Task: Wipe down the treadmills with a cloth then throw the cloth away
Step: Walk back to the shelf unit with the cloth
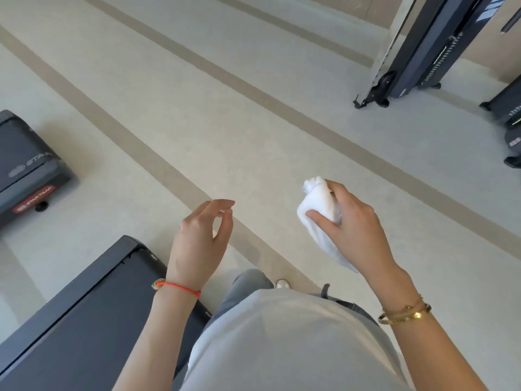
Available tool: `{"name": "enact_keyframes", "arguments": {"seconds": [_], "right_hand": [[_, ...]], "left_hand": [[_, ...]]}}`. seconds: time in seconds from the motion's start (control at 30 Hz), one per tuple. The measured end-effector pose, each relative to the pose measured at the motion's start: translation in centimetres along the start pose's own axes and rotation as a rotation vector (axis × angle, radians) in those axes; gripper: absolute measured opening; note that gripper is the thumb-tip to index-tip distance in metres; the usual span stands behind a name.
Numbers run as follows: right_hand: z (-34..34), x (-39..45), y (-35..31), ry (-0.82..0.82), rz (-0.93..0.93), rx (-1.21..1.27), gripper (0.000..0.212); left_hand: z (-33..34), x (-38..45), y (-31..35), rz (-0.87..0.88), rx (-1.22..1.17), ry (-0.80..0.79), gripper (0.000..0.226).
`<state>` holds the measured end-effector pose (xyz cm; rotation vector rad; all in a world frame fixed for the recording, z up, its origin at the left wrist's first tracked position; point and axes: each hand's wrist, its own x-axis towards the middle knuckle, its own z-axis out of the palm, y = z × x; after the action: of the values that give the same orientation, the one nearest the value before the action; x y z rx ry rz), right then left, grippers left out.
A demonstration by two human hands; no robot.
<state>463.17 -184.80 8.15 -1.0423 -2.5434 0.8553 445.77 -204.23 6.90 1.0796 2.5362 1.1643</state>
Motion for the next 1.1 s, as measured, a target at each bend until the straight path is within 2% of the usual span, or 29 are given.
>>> {"name": "enact_keyframes", "arguments": {"seconds": [0.3, 0.53, 0.77, 1.1], "right_hand": [[3.5, 18.5, -1.4, -0.136, -0.113, 0.023, 0.045], [8.1, 35.1, -6.1, -0.203, -0.176, 0.028, 0.043], [12.1, 50.6, -12.2, -0.204, -0.204, 0.06, 0.041], [17.9, 69.9, -16.8, -0.214, -0.188, 0.069, 0.038]], "left_hand": [[1.0, 13.4, -4.5, -0.178, 0.005, 0.137, 0.022], [-0.6, 27.8, -10.2, -0.199, 0.021, 0.216, 0.021], [-4.7, 43.6, -15.5, -0.169, 0.077, 0.223, 0.02], [-7.6, 63.6, -22.3, -0.215, 0.098, 0.189, 0.02]]}}
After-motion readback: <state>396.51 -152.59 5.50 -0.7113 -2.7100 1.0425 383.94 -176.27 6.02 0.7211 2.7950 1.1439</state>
